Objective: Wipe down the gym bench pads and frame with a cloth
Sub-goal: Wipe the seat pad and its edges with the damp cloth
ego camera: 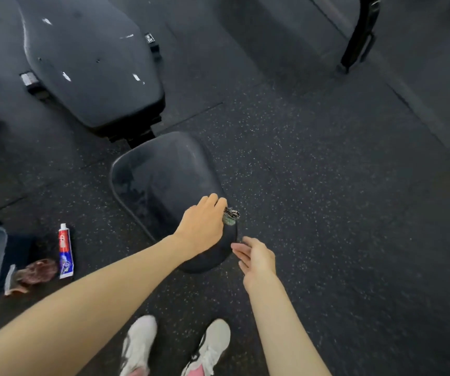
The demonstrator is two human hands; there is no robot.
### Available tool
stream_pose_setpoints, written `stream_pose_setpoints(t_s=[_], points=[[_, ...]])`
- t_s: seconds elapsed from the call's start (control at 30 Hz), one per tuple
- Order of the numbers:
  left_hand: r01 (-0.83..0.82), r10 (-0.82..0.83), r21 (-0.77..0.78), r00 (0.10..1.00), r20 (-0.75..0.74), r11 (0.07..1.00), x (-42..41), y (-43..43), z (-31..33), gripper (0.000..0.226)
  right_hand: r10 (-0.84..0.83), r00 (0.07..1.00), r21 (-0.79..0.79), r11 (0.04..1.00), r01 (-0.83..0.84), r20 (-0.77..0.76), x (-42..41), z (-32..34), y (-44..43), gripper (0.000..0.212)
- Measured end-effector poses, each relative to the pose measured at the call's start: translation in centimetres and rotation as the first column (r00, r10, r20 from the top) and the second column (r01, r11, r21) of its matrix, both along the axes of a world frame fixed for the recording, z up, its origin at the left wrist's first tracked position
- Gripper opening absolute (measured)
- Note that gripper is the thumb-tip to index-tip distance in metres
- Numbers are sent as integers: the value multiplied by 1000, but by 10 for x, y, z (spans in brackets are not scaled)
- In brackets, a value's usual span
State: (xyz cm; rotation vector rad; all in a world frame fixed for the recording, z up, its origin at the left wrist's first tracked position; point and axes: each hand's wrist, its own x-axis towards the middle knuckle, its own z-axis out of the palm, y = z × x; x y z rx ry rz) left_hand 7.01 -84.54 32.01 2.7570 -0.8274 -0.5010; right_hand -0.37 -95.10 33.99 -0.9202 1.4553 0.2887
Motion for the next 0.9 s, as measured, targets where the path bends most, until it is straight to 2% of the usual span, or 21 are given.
stream_pose_setpoints(t_s=[0.13,0.27,0.47,0.53,0.67,0.77,0.9], points=[[-109,109,-6,994,7,994,34,-2,3,20,160,987,-33,987,-159,30,50,6,-15,16],[-298,296,-35,954,-46,954,77,24,6,19,385,922,-61,922,-382,40,105,8,-12,16],[-659,633,-73,743,-216,749,110,72,-3,16,549,836,-127,830,-543,12,179,-11,12,18],[-746,709,-95,658,-253,659,112,80,-10,15,668,744,-244,717,-653,-27,196,-21,23,22],[-856,806,-114,514,-294,504,112,88,-26,21,889,441,-450,348,-823,-120,223,-36,38,47],[-895,849,-79,442,-290,439,112,89,-30,31,954,253,-441,159,-883,-164,244,-38,40,64],[-937,899,-25,342,-274,348,118,85,-29,34,967,26,-411,-82,-908,-252,272,-40,32,70]])
